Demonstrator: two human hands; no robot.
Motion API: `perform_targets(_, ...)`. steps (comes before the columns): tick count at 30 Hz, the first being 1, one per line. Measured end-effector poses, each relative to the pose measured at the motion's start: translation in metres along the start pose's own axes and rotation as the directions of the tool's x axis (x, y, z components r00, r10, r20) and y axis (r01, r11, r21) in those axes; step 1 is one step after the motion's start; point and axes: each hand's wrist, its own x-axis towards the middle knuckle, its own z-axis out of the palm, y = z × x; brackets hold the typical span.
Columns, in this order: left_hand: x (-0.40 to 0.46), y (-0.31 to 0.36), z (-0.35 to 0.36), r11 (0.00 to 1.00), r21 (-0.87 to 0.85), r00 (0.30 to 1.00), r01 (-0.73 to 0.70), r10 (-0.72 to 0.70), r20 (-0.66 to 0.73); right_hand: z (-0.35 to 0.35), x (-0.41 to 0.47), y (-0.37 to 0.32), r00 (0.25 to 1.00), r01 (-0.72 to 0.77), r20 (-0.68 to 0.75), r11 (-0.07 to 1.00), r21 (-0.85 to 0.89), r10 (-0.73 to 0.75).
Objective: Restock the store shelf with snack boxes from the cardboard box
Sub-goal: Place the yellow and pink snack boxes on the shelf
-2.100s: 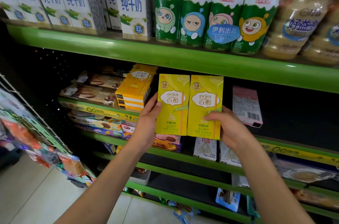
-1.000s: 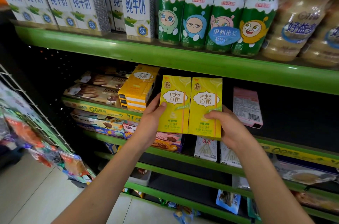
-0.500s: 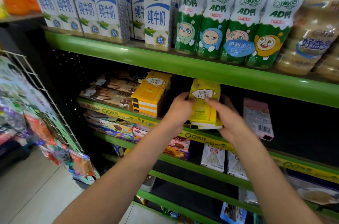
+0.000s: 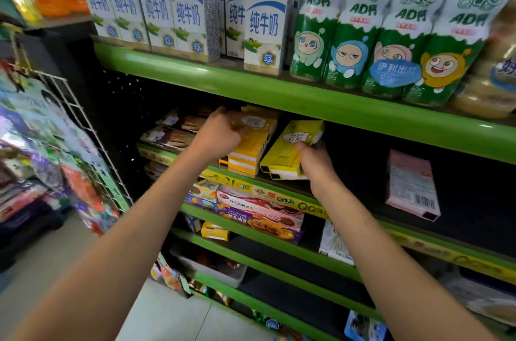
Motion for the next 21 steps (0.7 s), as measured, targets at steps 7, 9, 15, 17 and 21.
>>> perform_targets(7, -0.005, -0.024, 0.025, 0.983, -0.183, 0.999, 0.034, -0.026, 0.046, -0.015, -0.001, 0.005, 0.981, 0.193, 0.072, 0.89, -0.414, -0.179)
perform_targets(9, -0.003, -0.027, 0.027, 0.988, -0.154, 1.0, 0.011, -0.007, 0.029, -0.019, -0.002, 0.0, 0.977, 0.214, 0.114, 0.833, -0.511, -0.181)
perform_targets(15, 0.001, -0.032, 0.031, 0.988, -0.155, 1.0, -0.01, 0.013, 0.016, -0.02, 0.004, -0.003, 0.974, 0.22, 0.147, 0.869, -0.443, -0.171)
perform_targets(17, 0.0, -0.032, 0.032, 0.988, -0.153, 1.0, -0.024, 0.024, -0.004, -0.021, 0.007, -0.003, 0.975, 0.197, 0.168, 0.904, -0.38, -0.142)
perform_targets(21, -0.004, -0.029, 0.031, 0.988, -0.144, 0.999, -0.05, 0.047, -0.024, -0.026, 0.01, 0.003, 0.972, 0.174, 0.207, 0.94, -0.293, -0.115)
